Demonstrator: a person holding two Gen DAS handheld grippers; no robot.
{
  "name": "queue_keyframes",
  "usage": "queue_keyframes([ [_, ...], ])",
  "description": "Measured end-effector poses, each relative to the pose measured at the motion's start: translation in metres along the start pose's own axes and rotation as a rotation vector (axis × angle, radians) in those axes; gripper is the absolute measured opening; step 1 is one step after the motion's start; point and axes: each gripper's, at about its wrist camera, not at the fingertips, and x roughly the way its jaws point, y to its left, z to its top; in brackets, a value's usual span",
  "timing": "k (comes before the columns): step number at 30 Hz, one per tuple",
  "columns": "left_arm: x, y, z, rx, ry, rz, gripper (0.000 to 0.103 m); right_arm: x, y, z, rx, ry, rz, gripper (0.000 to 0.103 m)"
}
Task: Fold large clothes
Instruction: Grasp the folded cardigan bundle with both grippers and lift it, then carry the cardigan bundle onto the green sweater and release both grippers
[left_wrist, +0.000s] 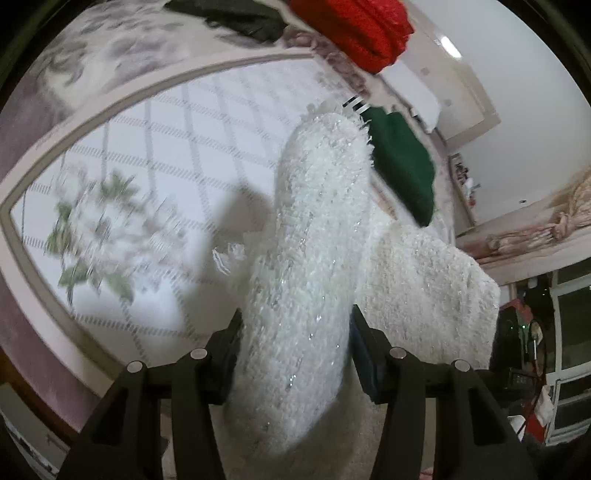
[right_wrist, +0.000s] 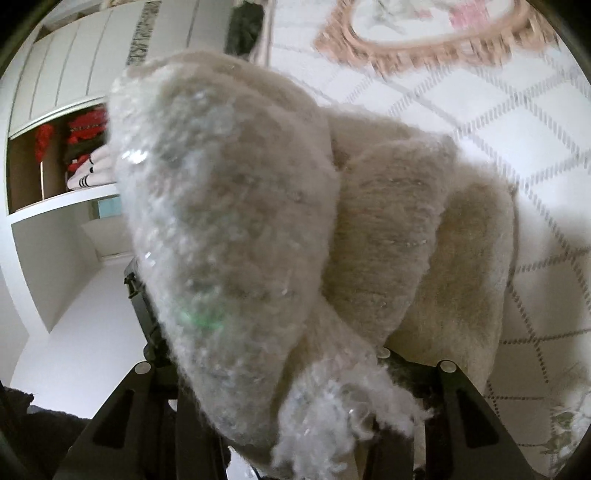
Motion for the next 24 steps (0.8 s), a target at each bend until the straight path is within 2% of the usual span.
queue_keyframes([
  [5, 0.005, -0.045, 0.043, 0.063, -0.015, -0.045, 0.048, -0.037, 0.034, 0.027, -0.041, -0.064, 0.012, 0.044],
  [10, 0.031, -0.116, 0.109, 0.150, -0.035, -0.125, 0.048, -0.089, 0.078, 0.079, -0.089, -0.177, 0.009, 0.044],
  [17, 0.073, -0.230, 0.227, 0.273, -0.057, -0.247, 0.048, -0.168, 0.142, 0.174, -0.174, -0.358, -0.029, 0.044],
  [23, 0.118, -0.319, 0.329, 0.386, -0.106, -0.301, 0.048, -0.234, 0.196, 0.290, -0.254, -0.467, -0.048, 0.044],
  [24, 0.127, -0.325, 0.340, 0.396, -0.114, -0.301, 0.048, -0.268, 0.184, 0.301, -0.263, -0.477, -0.054, 0.044],
])
